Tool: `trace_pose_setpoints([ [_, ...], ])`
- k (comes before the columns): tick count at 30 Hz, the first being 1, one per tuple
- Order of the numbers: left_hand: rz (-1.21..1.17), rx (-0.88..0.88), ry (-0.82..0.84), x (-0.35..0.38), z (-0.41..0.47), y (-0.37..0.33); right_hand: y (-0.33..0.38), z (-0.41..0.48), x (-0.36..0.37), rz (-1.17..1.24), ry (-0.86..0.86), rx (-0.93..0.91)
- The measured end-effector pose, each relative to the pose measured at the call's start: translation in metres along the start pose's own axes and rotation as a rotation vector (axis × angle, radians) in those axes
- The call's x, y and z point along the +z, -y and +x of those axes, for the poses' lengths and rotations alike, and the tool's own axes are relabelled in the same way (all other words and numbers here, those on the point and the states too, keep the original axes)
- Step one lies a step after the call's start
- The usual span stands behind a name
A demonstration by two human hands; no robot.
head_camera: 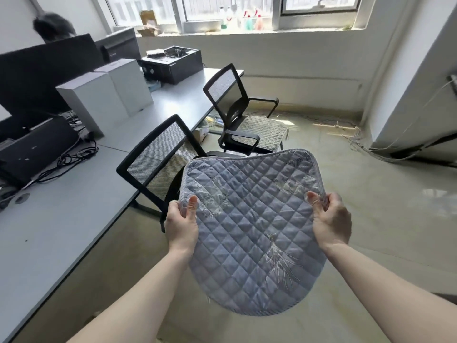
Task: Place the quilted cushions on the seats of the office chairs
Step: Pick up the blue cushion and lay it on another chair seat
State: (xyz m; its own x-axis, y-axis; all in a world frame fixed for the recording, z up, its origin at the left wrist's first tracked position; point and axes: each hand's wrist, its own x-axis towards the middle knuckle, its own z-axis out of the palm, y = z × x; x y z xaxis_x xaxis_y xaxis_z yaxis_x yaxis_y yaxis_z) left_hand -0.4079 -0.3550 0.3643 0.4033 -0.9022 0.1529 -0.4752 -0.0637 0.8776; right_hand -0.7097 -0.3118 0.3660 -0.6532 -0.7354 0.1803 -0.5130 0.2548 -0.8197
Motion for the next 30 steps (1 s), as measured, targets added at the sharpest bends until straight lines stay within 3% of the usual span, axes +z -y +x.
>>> trace_pose_setpoints([
  [16,-0.037,0.064,0.142,0.207,-0.040,-0.130,-0.104,0.169,-0.123,-0.016,-0.150,0.085],
  [30,-0.077,0.126,0.234,0.316,-0.020,-0.194,-0.143,0.259,-0.152,-0.008,-0.243,0.140],
])
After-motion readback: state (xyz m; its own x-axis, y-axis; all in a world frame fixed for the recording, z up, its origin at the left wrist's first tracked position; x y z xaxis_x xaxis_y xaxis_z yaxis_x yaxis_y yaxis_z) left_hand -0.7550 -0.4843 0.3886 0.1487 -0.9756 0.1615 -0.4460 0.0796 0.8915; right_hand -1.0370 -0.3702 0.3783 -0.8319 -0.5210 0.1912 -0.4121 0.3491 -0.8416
